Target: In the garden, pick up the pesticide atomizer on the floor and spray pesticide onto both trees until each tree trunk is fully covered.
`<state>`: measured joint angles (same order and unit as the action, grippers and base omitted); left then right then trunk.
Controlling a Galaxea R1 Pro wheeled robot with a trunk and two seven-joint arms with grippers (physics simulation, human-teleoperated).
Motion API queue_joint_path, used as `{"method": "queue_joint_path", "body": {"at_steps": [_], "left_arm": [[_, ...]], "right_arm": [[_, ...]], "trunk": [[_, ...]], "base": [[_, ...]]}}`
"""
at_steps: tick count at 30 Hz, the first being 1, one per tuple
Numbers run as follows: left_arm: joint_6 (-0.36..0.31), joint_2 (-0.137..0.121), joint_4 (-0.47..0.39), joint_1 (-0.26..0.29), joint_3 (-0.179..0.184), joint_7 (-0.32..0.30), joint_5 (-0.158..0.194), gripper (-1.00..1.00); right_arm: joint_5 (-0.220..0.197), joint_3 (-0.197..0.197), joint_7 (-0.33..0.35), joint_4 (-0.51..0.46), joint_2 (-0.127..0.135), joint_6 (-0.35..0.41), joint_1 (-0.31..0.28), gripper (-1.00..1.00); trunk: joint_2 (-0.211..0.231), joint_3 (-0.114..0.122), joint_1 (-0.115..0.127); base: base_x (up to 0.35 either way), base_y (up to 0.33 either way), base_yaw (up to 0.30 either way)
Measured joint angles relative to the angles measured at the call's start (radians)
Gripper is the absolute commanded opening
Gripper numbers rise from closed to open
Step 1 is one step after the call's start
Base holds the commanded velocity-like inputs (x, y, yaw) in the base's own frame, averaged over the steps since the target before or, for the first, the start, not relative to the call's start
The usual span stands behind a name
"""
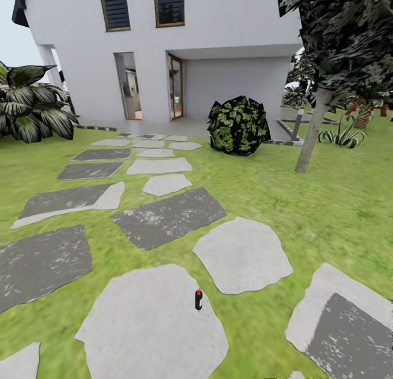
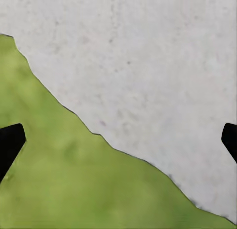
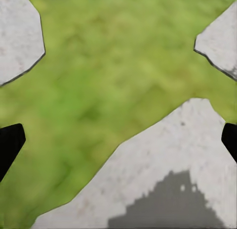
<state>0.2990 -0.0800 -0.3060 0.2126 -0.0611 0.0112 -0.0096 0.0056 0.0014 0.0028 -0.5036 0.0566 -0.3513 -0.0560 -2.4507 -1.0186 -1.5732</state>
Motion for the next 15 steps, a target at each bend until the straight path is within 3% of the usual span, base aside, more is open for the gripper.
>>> {"method": "queue_joint_path", "body": {"at_steps": [9,15], "left_arm": [[0.0,0.0,0.0,0.0,0.0,0.0,0.0,1.0],[0.0,0.0,0.0,-0.001,0.001,0.0,-0.001,1.0]], "right_arm": [[0.0,0.0,0.0,0.0,0.0,0.0,0.0,1.0],[0.0,0.0,0.0,0.0,0.0,0.0,0.001,1.0]], "trunk": [[0.0,0.0,0.0],[0.0,0.0,0.0]], "base": [[0.08,0.294,-0.3],[0.019,0.076,-0.3]]}}
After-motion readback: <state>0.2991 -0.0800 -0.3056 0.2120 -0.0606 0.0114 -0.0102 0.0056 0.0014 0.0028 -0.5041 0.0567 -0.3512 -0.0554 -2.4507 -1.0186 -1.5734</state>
